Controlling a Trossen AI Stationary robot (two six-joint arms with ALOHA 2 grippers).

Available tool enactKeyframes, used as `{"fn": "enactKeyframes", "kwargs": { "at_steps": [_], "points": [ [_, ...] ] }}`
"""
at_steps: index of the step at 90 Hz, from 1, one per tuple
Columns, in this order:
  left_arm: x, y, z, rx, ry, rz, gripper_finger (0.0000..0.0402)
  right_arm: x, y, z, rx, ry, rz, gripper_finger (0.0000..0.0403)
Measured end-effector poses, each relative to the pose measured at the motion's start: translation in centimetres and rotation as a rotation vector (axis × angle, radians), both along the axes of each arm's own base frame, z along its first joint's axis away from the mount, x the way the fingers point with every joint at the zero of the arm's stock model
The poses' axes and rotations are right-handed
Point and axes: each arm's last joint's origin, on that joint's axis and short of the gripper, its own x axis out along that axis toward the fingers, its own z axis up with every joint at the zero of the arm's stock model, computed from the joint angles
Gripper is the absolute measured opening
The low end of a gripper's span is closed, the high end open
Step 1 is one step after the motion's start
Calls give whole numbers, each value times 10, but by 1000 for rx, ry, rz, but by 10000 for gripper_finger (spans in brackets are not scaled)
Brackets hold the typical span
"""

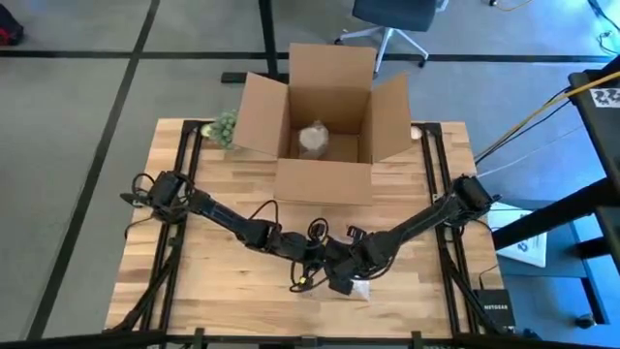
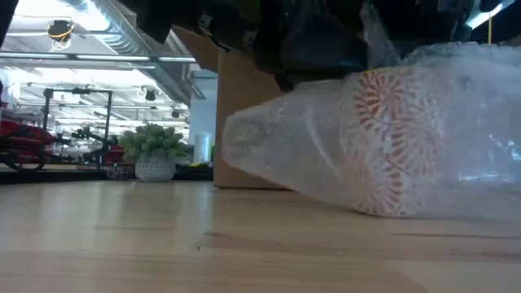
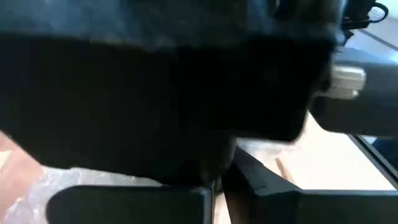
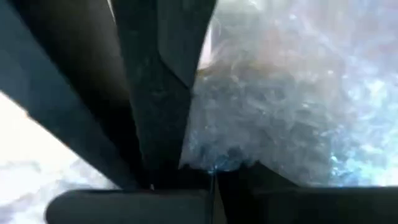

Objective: Wrap mug
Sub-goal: Wrap the orange mug with bubble wrap

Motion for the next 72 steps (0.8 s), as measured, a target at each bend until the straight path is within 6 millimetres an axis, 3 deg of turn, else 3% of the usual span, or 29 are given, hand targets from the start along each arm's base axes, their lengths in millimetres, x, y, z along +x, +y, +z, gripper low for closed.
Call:
{"fn": "enactKeyframes", "kwargs": {
  "at_steps": [26, 43, 72],
  "points": [
    [0, -1, 0, -15, 3, -2, 0, -11, 5, 62, -7, -33, 73, 0],
    [0, -1, 0, -18, 4, 1, 0, -13, 2, 76, -65, -94, 62, 0],
    [0, 0, 0, -17, 4, 3, 0, -9, -2, 73, -209, -179, 5, 0]
  ]
}}
